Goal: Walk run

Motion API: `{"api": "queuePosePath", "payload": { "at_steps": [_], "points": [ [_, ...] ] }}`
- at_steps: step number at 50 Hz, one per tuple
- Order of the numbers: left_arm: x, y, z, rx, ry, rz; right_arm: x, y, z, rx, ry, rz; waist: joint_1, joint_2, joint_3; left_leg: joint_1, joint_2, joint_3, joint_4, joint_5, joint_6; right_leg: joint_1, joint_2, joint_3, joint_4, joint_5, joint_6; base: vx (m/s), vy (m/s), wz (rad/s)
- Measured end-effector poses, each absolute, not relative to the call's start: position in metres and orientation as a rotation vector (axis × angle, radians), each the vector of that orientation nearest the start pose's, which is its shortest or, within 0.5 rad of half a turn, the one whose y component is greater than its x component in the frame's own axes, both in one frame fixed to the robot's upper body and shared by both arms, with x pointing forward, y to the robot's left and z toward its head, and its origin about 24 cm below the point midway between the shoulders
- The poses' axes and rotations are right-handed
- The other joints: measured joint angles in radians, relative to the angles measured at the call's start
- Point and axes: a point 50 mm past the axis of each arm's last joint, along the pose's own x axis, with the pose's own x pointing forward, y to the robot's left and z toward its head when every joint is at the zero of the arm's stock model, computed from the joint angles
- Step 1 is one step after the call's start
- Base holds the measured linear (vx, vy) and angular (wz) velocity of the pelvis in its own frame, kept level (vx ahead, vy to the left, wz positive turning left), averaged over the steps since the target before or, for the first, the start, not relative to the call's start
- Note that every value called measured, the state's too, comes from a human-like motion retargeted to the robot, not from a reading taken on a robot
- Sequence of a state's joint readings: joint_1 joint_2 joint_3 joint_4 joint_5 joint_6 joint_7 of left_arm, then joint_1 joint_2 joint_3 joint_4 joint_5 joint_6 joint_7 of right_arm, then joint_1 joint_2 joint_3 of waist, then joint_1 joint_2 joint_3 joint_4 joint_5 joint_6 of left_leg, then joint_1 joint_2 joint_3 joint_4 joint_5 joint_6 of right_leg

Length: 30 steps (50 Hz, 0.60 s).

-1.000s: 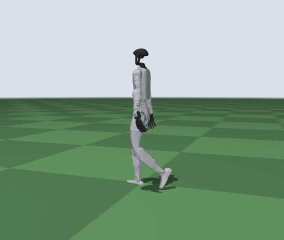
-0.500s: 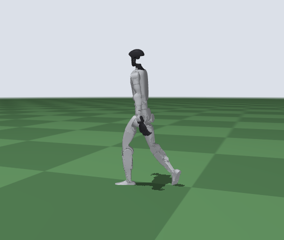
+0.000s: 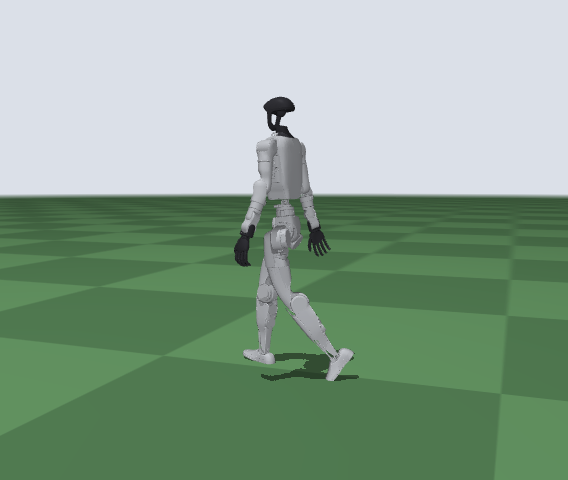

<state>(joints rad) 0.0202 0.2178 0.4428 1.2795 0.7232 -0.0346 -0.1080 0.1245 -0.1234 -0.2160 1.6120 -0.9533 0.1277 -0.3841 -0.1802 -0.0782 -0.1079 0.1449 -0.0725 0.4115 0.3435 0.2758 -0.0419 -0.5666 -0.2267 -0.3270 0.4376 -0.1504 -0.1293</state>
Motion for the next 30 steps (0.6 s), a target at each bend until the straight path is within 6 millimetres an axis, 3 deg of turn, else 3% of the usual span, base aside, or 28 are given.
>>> {"api": "queuePosePath", "payload": {
  "at_steps": [2, 4, 5, 8, 10, 13, 15, 18, 21, 24, 25, 28, 30],
  "points": [
    [0.028, 0.244, -0.169, 0.408, 1.449, -0.105, -0.039, -0.218, -0.170, -0.973, 1.588, 0.191, 0.038, -0.071, -0.008, -0.032, 0.002, 0.160, 0.190, 0.049, 0.055, 0.102, -0.076, -0.023, -0.031, -0.049, 0.015, 1.24, -0.14, 0.07],
    [0.004, 0.235, -0.173, 0.432, 1.517, -0.144, -0.024, -0.220, -0.171, -0.994, 1.534, 0.151, 0.060, -0.109, -0.002, -0.119, 0.041, 0.188, 0.368, -0.037, 0.068, 0.173, -0.123, -0.038, -0.041, -0.086, 0.041, 0.99, -0.10, 0.60],
    [-0.006, 0.230, -0.174, 0.449, 1.540, -0.151, -0.014, -0.223, -0.170, -1.024, 1.504, 0.137, 0.081, -0.126, 0.003, -0.171, 0.071, 0.213, 0.447, -0.086, 0.057, 0.206, -0.127, -0.033, -0.057, -0.099, 0.049, 0.83, -0.07, 0.26],
    [-0.038, 0.215, -0.175, 0.410, 1.624, -0.144, 0.017, -0.232, -0.167, -1.226, 1.361, 0.153, 0.149, -0.074, 0.014, -0.410, 0.121, 0.111, 0.530, -0.186, -0.053, 0.345, -0.027, -0.102, -0.196, -0.089, 0.060, 0.84, -0.10, -0.15],
    [-0.061, 0.207, -0.173, 0.338, 1.705, -0.149, 0.038, -0.239, -0.163, -1.340, 1.252, 0.157, 0.189, -0.048, 0.010, -0.526, 0.138, 0.077, 0.459, -0.239, -0.076, 0.420, 0.036, -0.118, -0.272, -0.091, 0.067, 0.86, -0.12, -0.15],
    [-0.088, 0.200, -0.168, 0.237, 1.827, -0.160, 0.065, -0.244, -0.158, -1.388, 1.128, 0.154, 0.247, -0.022, 0.017, -0.643, 0.184, 0.123, 0.243, -0.314, -0.002, 0.531, 0.098, -0.152, -0.344, -0.112, 0.100, 1.00, -0.09, -0.02],
    [-0.095, 0.198, -0.166, 0.193, 1.876, -0.174, 0.079, -0.246, -0.156, -1.375, 1.089, 0.146, 0.282, -0.005, 0.033, -0.684, 0.181, 0.127, 0.085, -0.336, 0.025, 0.593, 0.135, -0.147, -0.378, -0.124, 0.119, 0.69, -0.02, -0.13],
    [-0.097, 0.199, -0.164, 0.141, 1.921, -0.225, 0.100, -0.247, -0.153, -1.287, 1.076, 0.137, 0.324, 0.001, 0.044, -0.782, 0.122, 0.001, -0.173, -0.338, 0.032, 0.686, 0.158, -0.149, -0.403, -0.148, 0.181, 0.90, -0.01, -0.07],
    [-0.095, 0.207, -0.163, 0.152, 1.932, -0.264, 0.099, -0.241, -0.156, -1.190, 1.123, 0.163, 0.334, 0.003, 0.025, -0.833, 0.091, -0.072, -0.159, -0.319, 0.091, 0.734, 0.164, -0.103, -0.380, -0.117, 0.263, 1.13, 0.01, -0.22],
    [-0.087, 0.213, -0.165, 0.204, 1.915, -0.276, 0.076, -0.235, -0.163, -1.110, 1.195, 0.184, 0.367, 0.008, 0.003, -0.813, 0.132, -0.026, -0.053, -0.236, 0.139, 0.774, 0.162, -0.075, -0.314, 0.016, 0.316, 1.41, 0.07, -0.67],
    [-0.083, 0.213, -0.166, 0.215, 1.904, -0.280, 0.064, -0.233, -0.166, -1.089, 1.223, 0.195, 0.383, 0.006, 0.000, -0.798, 0.154, -0.033, -0.024, -0.228, 0.147, 0.779, 0.157, -0.057, -0.276, 0.096, 0.313, 1.28, 0.03, -0.87],
    [-0.062, 0.210, -0.171, 0.190, 1.833, -0.266, 0.033, -0.226, -0.170, -1.124, 1.283, 0.265, 0.354, 0.037, -0.010, -0.717, 0.189, -0.095, 0.044, -0.357, 0.144, 0.698, 0.139, -0.045, -0.018, 0.426, 0.254, 0.86, -0.03, -0.56],
    [-0.045, 0.215, -0.173, 0.193, 1.784, -0.261, 0.018, -0.228, -0.171, -1.170, 1.312, 0.316, 0.317, 0.076, -0.010, -0.613, 0.227, -0.050, 0.010, -0.397, 0.137, 0.630, 0.133, -0.083, 0.173, 0.523, 0.191, 1.22, 0.09, -0.23]
  ]
}}
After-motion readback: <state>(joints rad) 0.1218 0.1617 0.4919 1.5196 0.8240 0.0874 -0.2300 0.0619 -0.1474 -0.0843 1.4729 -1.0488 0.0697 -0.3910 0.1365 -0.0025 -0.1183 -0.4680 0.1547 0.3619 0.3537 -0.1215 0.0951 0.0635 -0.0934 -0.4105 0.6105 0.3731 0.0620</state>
